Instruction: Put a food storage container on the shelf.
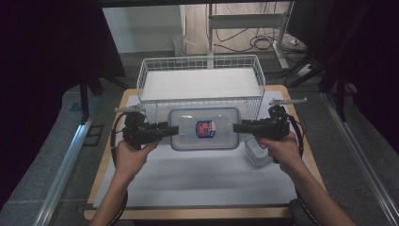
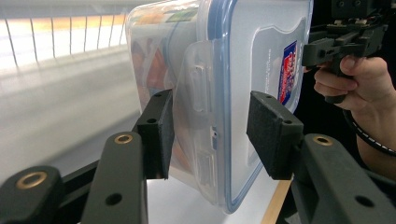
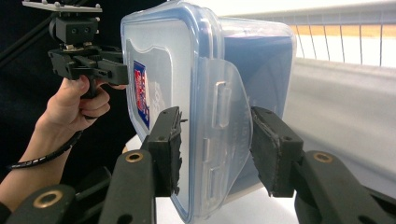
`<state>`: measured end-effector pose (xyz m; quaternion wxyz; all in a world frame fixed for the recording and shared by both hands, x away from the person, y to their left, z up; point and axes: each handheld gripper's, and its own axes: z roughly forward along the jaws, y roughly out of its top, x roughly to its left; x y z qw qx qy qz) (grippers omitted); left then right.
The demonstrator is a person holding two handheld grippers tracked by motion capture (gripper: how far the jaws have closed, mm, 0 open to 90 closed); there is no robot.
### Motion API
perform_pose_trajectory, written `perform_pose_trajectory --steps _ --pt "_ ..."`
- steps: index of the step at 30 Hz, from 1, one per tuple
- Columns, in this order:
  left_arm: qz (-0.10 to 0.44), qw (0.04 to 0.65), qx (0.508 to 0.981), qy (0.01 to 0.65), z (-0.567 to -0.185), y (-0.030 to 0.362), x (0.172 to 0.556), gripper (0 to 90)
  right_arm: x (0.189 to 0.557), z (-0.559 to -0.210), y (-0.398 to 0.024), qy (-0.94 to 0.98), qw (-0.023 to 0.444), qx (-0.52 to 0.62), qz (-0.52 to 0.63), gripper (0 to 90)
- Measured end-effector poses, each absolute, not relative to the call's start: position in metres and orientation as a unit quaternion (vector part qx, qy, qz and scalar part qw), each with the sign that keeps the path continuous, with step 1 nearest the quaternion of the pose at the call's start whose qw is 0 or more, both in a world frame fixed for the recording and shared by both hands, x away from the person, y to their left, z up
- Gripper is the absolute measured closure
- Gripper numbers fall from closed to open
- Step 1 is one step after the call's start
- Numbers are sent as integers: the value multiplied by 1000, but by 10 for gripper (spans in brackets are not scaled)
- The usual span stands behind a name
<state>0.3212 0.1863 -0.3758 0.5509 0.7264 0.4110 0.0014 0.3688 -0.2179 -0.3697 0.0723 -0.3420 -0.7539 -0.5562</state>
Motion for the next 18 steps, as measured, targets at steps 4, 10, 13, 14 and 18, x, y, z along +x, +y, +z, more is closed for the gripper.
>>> perform_pose_trajectory --steps 4,10,13,14,18 --pt "6 554 725 409 -361 189 332 524 378 -355 -216 -755 67 -338 -558 550" --pt "14 560 722 407 -335 194 352 524 397 -331 -211 -752 57 -336 -564 547" --pt "19 561 720 408 -322 194 361 524 408 -320 -209 -746 55 -338 -571 544" --pt "22 561 719 408 -318 195 366 524 410 -318 -208 -744 54 -339 -572 543" --pt "21 568 713 412 -307 197 379 524 424 -306 -206 -734 49 -346 -582 541"
